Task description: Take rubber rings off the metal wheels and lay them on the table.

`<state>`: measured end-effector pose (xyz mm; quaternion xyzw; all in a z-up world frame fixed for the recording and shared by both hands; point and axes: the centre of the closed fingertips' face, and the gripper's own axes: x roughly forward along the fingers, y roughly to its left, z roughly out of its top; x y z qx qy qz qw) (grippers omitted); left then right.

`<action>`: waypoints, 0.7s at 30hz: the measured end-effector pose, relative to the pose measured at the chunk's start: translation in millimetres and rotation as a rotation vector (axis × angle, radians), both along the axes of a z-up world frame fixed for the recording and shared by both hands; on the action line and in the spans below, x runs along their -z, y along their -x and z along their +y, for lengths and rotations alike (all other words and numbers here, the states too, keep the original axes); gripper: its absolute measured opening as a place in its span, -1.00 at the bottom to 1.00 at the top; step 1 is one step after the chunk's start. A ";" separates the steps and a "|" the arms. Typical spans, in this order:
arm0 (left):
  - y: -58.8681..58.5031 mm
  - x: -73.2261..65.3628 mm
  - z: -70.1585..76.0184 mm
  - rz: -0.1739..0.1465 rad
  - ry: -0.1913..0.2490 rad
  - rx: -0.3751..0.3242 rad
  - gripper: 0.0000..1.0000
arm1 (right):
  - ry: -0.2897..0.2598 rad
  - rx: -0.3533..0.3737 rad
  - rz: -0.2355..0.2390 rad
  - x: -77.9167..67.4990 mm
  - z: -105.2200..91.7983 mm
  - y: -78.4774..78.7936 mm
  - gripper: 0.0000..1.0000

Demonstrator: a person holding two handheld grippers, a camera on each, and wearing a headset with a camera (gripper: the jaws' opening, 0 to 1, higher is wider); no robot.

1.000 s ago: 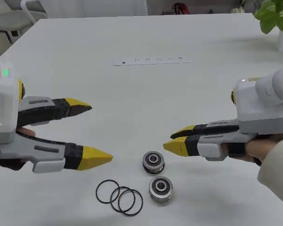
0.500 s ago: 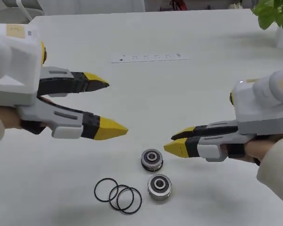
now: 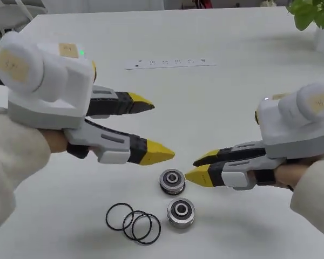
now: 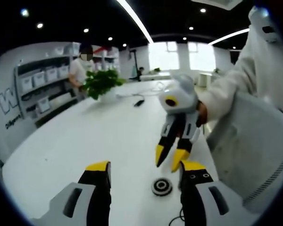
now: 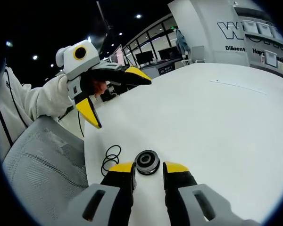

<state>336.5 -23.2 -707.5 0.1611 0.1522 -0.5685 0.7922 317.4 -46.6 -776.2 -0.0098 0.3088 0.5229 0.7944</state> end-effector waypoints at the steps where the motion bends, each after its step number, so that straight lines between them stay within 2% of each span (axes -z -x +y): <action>1: 1.2 3.4 -0.9 0.008 0.002 0.000 0.15 | 0.005 -0.003 0.000 1.5 0.4 0.3 -0.58; 6: 8.5 23.5 -4.8 0.037 -0.013 0.011 0.05 | 0.036 -0.021 -0.004 9.4 1.1 1.7 -0.53; 8: 14.1 32.7 -6.3 0.073 -0.017 0.019 0.03 | 0.045 -0.026 -0.005 12.0 1.5 1.9 -0.52; 11: 19.2 41.9 -8.9 0.091 -0.028 0.031 0.01 | 0.057 -0.036 -0.003 16.5 1.0 2.2 -0.53; 17: 18.5 50.5 -11.9 0.101 -0.028 0.020 -0.18 | 0.087 -0.058 -0.010 24.3 1.8 2.8 -0.55; 21: 18.6 58.6 -12.6 0.107 -0.046 0.018 -0.29 | 0.095 -0.065 -0.020 26.5 2.5 1.7 -0.59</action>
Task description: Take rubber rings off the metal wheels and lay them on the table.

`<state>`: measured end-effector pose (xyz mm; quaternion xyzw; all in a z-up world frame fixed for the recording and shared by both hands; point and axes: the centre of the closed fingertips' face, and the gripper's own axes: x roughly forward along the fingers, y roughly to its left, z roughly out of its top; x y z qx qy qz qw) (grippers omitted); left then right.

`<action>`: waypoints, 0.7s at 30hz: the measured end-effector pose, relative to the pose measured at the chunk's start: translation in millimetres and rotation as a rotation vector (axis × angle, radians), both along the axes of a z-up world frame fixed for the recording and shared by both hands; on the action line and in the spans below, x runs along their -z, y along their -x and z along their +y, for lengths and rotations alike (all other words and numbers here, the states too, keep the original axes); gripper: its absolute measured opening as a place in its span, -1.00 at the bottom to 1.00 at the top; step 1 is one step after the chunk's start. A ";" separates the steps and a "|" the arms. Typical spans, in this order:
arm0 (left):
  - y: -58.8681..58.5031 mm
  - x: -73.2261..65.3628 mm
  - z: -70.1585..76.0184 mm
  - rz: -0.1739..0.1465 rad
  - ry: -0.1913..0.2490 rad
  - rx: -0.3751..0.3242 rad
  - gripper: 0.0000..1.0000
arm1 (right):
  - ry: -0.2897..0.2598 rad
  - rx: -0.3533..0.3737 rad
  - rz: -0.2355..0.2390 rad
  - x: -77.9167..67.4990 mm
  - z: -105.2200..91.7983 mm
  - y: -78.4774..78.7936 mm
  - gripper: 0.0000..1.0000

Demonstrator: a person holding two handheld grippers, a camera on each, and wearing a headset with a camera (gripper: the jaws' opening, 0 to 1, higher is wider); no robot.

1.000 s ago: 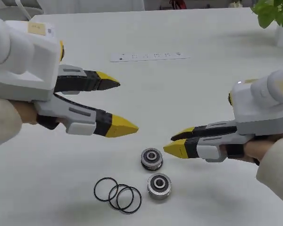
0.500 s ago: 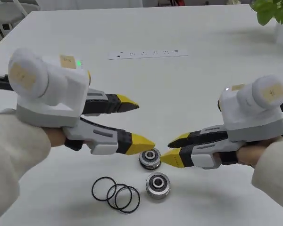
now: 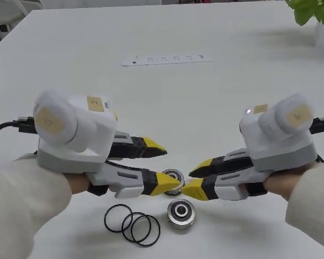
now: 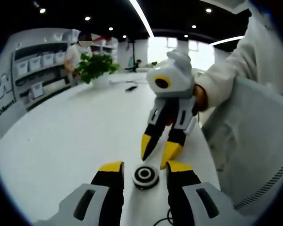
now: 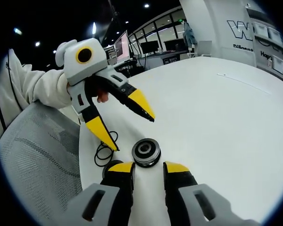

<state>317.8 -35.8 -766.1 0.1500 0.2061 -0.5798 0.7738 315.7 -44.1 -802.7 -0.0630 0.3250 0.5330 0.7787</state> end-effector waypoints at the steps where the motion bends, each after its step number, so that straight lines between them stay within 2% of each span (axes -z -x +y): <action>1: 0.5 2.0 0.0 0.000 -0.009 0.002 -0.31 | 0.001 -0.002 -0.001 0.3 0.3 0.0 -0.60; 7: -0.6 17.0 1.0 -0.010 -0.063 0.005 -0.48 | 0.013 -0.020 -0.008 4.6 2.9 1.5 -0.61; 10: 0.3 19.9 0.4 0.011 -0.058 0.001 -0.51 | 0.017 -0.026 -0.012 5.7 3.4 1.5 -0.62; 15: -0.4 22.9 -0.6 0.019 -0.059 -0.007 -0.58 | 0.022 -0.027 -0.020 6.9 3.8 -0.4 -0.63; 18: -0.8 26.8 -0.3 0.040 -0.061 -0.018 -0.62 | 0.023 -0.029 -0.021 7.7 4.6 -0.8 -0.64; 19: -1.6 24.9 -1.8 0.032 -0.046 -0.014 -0.63 | 0.024 -0.030 -0.022 8.0 4.8 -0.8 -0.64; 21: -1.8 25.7 -0.7 0.027 -0.055 -0.014 -0.65 | 0.025 -0.034 -0.026 8.2 5.4 -0.7 -0.65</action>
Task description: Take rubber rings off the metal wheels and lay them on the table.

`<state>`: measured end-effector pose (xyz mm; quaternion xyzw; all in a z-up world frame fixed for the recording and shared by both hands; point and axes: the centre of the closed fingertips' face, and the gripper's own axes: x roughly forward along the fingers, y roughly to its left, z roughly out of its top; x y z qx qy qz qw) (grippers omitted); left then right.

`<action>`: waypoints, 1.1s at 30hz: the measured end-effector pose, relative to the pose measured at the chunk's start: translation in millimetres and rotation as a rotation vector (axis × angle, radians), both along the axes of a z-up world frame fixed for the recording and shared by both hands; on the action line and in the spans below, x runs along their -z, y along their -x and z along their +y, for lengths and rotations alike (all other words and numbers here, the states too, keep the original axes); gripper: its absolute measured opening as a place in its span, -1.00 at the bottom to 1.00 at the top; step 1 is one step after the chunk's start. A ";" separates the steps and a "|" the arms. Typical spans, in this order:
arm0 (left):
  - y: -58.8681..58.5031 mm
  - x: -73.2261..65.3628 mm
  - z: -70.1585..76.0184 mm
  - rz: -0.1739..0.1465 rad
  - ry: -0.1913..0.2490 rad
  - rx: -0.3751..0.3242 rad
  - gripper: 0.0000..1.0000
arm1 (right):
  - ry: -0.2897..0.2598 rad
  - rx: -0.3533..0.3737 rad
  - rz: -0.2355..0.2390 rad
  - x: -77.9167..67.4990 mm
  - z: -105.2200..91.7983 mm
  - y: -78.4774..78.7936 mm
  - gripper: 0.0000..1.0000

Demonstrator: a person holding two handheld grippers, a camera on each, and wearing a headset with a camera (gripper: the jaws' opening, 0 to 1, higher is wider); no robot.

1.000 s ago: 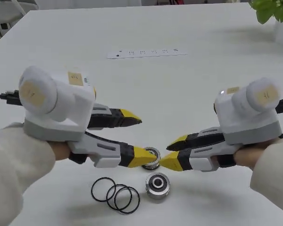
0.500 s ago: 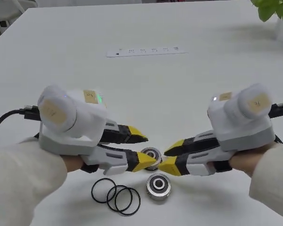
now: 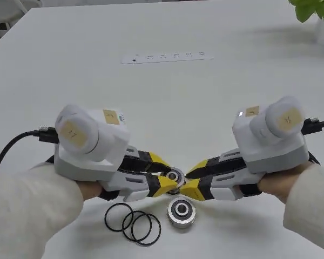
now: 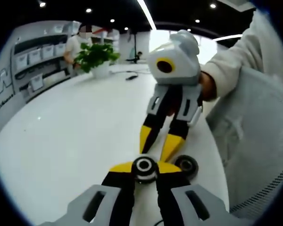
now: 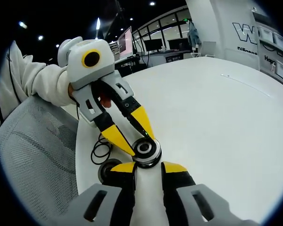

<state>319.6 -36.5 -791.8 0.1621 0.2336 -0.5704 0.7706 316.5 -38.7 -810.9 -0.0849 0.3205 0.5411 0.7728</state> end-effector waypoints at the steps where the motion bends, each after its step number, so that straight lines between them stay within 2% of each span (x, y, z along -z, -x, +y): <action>1: -0.2 0.1 0.2 -0.004 -0.002 0.001 -0.67 | 0.001 -0.003 -0.003 -0.1 0.1 0.0 -0.66; 2: 1.0 1.0 0.3 0.003 -0.004 0.005 -0.68 | 0.001 -0.005 -0.004 -0.1 0.3 0.2 -0.66; 5: -1.1 0.7 0.9 -0.016 -0.001 0.005 -0.71 | 0.003 -0.017 -0.015 0.4 1.2 0.5 -0.67; 11: -0.6 0.8 1.8 -0.011 0.007 -0.002 -0.71 | 0.029 -0.050 -0.057 1.5 -0.1 0.8 -0.79; 13: -0.6 0.8 2.0 -0.008 0.012 -0.007 -0.71 | 0.023 -0.040 -0.041 1.8 -0.5 1.7 -0.82; 24: -0.5 1.0 1.7 -0.001 0.017 -0.018 -0.71 | 0.036 -0.033 -0.062 1.1 -2.8 -0.2 -0.99; 33: 0.3 1.3 1.2 -0.006 0.018 -0.017 -0.72 | 0.016 0.019 -0.012 1.5 -4.4 -2.0 -1.00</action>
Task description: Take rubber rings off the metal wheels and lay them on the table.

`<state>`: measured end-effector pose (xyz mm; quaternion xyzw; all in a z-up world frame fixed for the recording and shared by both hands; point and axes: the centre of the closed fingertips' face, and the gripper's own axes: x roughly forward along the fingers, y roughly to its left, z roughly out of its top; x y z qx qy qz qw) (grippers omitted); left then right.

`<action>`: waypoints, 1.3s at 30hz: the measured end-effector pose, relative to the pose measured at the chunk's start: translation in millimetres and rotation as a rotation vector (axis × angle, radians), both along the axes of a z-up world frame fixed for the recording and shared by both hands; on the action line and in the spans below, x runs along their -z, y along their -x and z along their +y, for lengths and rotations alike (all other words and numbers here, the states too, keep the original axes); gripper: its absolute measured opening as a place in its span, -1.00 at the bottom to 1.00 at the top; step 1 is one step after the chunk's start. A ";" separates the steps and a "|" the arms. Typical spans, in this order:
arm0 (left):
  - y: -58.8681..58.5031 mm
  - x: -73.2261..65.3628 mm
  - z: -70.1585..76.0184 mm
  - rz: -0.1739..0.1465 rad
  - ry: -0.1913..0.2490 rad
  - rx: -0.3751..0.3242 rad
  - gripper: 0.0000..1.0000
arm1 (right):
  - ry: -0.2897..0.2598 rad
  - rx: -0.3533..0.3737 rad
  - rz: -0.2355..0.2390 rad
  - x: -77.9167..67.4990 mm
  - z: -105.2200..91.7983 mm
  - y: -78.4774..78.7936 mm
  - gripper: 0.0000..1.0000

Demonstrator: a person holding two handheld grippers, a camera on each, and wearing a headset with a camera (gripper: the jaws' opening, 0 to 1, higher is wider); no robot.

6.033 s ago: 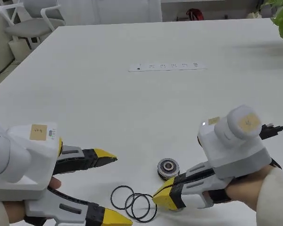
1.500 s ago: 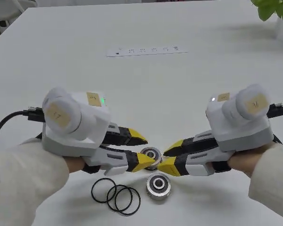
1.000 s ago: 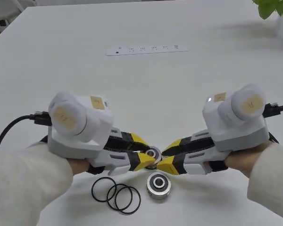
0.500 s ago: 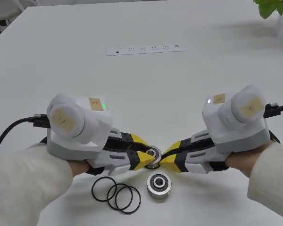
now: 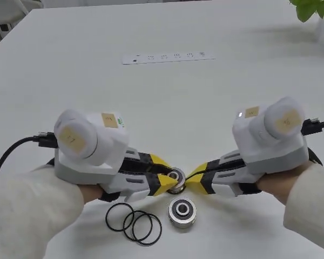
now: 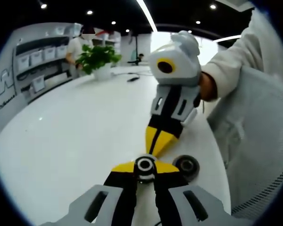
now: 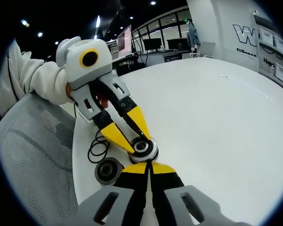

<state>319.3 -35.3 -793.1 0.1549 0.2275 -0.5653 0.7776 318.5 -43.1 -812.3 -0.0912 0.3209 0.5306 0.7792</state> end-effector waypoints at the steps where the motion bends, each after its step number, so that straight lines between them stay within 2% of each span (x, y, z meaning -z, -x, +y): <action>1: 0.1 0.0 -0.2 -0.001 0.000 0.001 -0.72 | -0.001 0.001 0.002 0.0 -0.3 0.2 -1.00; 16: 0.0 0.1 -0.4 -0.005 0.007 0.004 -0.72 | -0.086 0.083 0.103 -3.8 -3.1 -0.8 -1.00; 21: -0.3 0.0 -0.1 -0.007 0.005 0.004 -0.72 | -0.160 0.144 0.172 -8.4 -4.6 -4.2 -1.00; 27: -0.4 -0.1 -0.1 -0.006 0.007 0.003 -0.72 | -0.186 0.161 0.193 -9.6 -3.6 -4.5 -1.00; 32: -0.6 -0.1 0.1 -0.007 0.011 0.004 -0.73 | -0.230 0.195 0.244 -12.8 -2.4 -5.8 -1.00; 39: -0.7 -0.1 0.3 -0.005 0.019 0.002 -0.73 | -0.234 0.190 0.238 -16.7 0.9 -4.2 -1.00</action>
